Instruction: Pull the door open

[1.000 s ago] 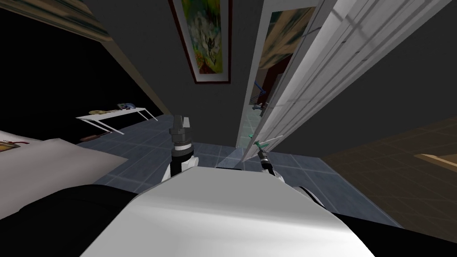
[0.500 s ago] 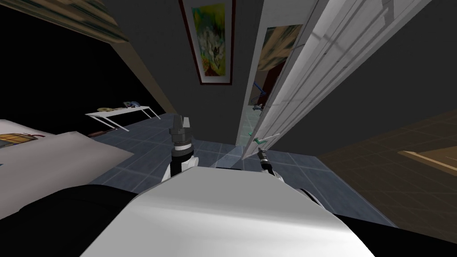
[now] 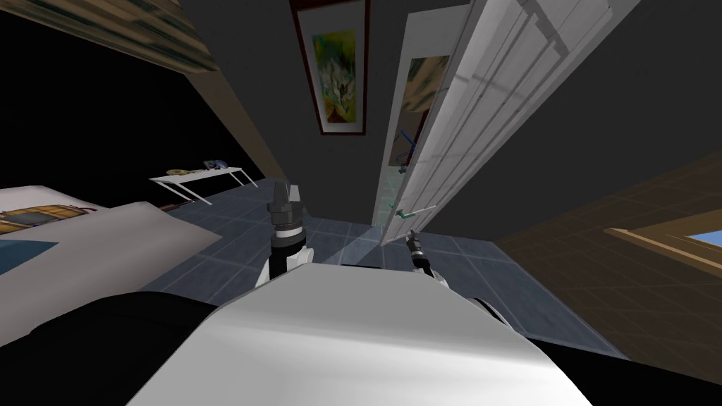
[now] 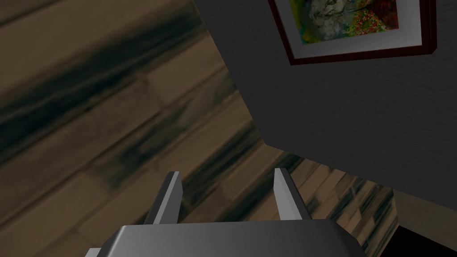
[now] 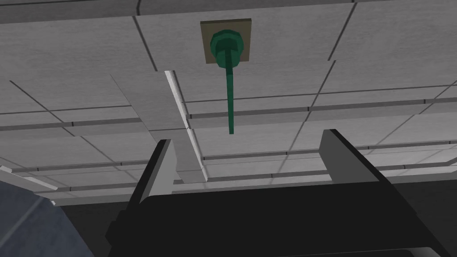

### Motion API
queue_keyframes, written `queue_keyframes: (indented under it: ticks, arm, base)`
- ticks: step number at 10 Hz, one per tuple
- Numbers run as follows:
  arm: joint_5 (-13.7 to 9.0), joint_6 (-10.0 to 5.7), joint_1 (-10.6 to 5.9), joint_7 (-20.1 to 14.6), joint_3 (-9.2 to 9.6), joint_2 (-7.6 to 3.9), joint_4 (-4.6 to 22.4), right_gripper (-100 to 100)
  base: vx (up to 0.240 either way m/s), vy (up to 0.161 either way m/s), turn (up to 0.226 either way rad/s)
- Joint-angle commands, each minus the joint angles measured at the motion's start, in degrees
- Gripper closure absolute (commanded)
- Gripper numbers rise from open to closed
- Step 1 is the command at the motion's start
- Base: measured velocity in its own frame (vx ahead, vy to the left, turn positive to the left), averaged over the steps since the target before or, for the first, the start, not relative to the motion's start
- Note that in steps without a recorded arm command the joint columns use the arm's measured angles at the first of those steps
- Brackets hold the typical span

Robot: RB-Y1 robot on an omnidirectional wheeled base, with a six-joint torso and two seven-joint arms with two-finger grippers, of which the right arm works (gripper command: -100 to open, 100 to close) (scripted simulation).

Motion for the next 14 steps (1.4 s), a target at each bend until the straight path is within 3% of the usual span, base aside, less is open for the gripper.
queue_keyframes:
  ticks: [1,11,14]
  arm:
    - [0.01,-0.02,-0.01,-0.01,0.03,0.0,0.01,-100]
    - [0.27,-0.22,-0.06,-0.31,0.56,-0.1,-0.01,-100]
    - [0.65,-0.53,-0.14,-0.76,1.37,-0.26,-0.05,-100]
  base:
    - [-0.211,-0.012,0.008]
    - [-0.189,-0.013,0.033]
    - [-0.166,0.031,0.141]
